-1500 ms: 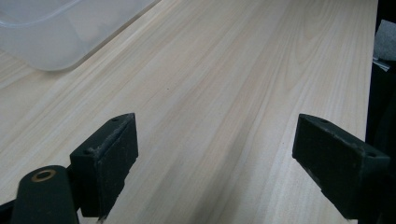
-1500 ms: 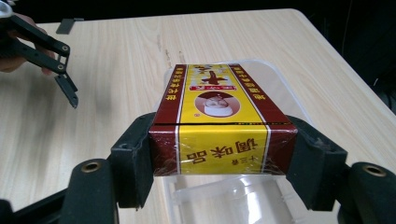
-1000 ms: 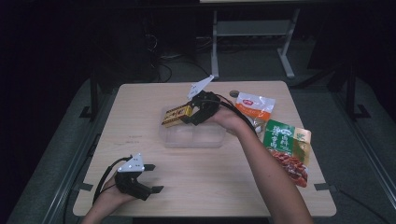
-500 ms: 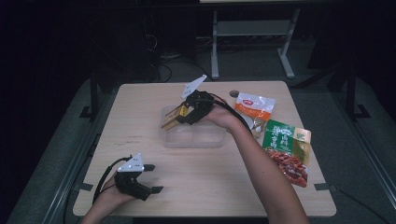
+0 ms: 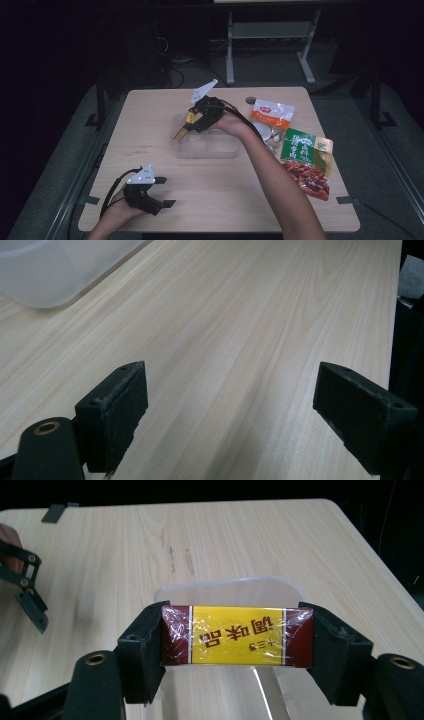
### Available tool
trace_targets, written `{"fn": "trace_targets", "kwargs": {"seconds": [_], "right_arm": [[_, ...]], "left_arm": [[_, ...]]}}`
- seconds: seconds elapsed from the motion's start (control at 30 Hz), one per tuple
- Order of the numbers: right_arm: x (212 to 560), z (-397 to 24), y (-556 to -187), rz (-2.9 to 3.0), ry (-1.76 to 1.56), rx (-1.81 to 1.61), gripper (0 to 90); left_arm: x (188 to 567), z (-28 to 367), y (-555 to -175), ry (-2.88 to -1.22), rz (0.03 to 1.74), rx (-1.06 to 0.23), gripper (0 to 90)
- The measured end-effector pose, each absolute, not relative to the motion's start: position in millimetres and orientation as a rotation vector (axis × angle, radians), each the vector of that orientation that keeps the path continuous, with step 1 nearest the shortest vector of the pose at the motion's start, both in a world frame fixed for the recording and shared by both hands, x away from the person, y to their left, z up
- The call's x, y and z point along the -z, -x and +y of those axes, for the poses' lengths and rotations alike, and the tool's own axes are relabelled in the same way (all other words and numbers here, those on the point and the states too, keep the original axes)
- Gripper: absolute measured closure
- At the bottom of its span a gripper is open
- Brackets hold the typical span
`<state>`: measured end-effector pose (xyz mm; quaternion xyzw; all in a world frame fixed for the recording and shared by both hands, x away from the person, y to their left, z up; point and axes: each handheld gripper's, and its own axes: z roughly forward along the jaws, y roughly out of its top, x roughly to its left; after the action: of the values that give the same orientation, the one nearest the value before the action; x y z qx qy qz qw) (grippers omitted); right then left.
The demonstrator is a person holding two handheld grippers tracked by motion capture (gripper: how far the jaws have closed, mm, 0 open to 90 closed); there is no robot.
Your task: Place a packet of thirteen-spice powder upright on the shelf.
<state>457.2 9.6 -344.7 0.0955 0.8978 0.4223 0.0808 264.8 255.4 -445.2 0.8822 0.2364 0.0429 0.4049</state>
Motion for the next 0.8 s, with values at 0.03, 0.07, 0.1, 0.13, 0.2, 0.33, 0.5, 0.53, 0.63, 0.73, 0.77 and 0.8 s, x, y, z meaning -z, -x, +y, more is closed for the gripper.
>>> {"fn": "trace_targets", "kwargs": {"seconds": [0.03,0.07,0.1,0.13,0.2,0.33,0.5,0.53,0.63,0.73,0.77,0.8], "right_arm": [[345,10,-459,2.672,-0.256,-1.259,31.2],[344,11,-459,2.671,-0.265,-1.269,31.2],[344,12,-459,2.672,-0.268,-1.275,31.2],[344,13,-461,2.661,-0.243,-1.275,31.2],[343,16,-461,2.667,-0.250,-1.278,31.2],[339,24,-463,2.670,-0.232,-1.283,31.2],[339,34,-467,2.669,-0.210,-1.301,31.1],[339,36,-467,2.672,-0.211,-1.294,31.1],[342,41,-468,2.683,-0.209,-1.290,31.1],[346,45,-470,2.693,-0.200,-1.280,31.1],[347,46,-471,2.694,-0.200,-1.277,31.1],[348,47,-471,2.695,-0.206,-1.278,31.1]], "left_arm": [[445,255,-265,-2.227,0.597,-0.107,13.8],[445,255,-265,-2.229,0.593,-0.107,13.8],[446,255,-265,-2.232,0.591,-0.108,13.8],[446,255,-265,-2.235,0.586,-0.110,13.8],[446,255,-265,-2.236,0.586,-0.107,13.8],[446,254,-265,-2.238,0.587,-0.104,13.8],[446,254,-265,-2.240,0.585,-0.101,13.8],[446,254,-265,-2.240,0.585,-0.100,13.8],[446,253,-265,-2.239,0.586,-0.097,13.8],[447,252,-265,-2.224,0.596,-0.086,13.7],[447,253,-265,-2.215,0.597,-0.085,13.7],[447,253,-266,-2.204,0.602,-0.080,13.7]]}}
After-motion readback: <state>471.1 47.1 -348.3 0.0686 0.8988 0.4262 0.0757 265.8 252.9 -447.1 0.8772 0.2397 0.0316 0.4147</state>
